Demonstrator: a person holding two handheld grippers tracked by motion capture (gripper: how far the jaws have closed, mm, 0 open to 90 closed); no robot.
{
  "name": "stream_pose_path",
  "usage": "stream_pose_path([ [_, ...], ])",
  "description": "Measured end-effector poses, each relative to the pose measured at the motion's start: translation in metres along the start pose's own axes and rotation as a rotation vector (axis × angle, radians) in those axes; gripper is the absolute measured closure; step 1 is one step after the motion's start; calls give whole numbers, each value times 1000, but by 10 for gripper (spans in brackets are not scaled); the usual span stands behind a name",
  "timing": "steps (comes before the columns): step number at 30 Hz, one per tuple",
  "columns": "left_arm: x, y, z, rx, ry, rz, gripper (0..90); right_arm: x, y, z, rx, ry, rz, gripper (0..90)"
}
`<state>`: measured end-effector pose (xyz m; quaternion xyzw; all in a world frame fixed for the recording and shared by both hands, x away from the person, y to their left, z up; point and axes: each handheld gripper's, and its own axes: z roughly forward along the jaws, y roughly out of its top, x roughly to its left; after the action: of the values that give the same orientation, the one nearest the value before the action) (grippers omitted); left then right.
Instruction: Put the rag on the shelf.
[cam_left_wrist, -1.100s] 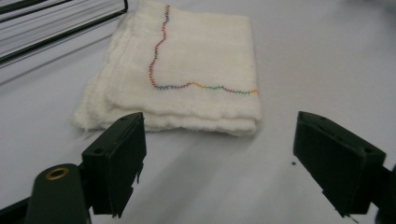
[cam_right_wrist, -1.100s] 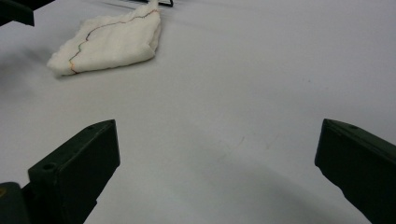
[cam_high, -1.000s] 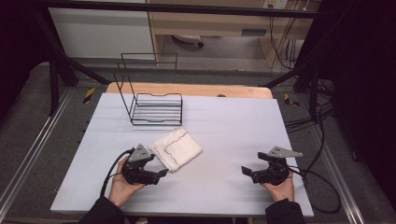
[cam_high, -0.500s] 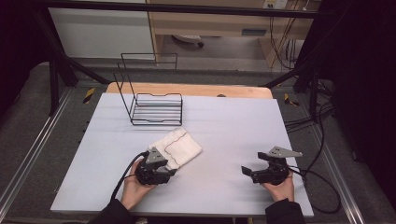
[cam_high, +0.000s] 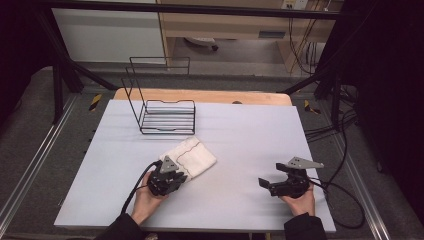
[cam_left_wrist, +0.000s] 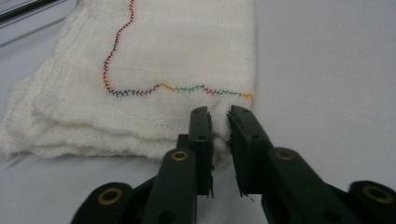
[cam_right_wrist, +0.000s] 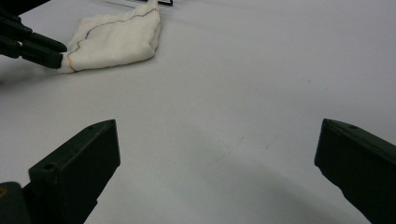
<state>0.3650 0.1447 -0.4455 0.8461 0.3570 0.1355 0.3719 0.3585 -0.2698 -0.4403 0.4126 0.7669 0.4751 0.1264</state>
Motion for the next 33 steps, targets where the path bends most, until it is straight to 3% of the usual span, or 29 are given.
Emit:
stream_pose_path([
  [8,-6,3,-4,-34,-26,-3,840,0,0,0,1,2,2,9],
  [14,-27,9,-6,-61,-76,14,842,0,0,0,0,4,-1,10],
  [19,-37,9,-3,-56,-78,29,834,0,0,0,1,6,1,10],
  [22,-30,10,-5,-66,-111,-15,771,0,0,0,-1,7,0,10],
  [23,-26,11,-9,-78,-113,-20,651,0,0,0,-1,7,-1,10],
  [26,-14,15,-20,-93,-62,9,572,0,0,0,1,7,3,11],
  [28,0,16,-27,-91,-31,2,474,1,0,0,0,7,2,11],
  [29,11,16,-30,-89,-6,-15,474,1,0,0,0,7,2,11],
  [30,20,15,-31,-81,-1,-36,413,1,0,0,0,6,2,10],
  [33,43,11,-29,-46,22,-93,361,1,0,1,2,6,4,10],
])
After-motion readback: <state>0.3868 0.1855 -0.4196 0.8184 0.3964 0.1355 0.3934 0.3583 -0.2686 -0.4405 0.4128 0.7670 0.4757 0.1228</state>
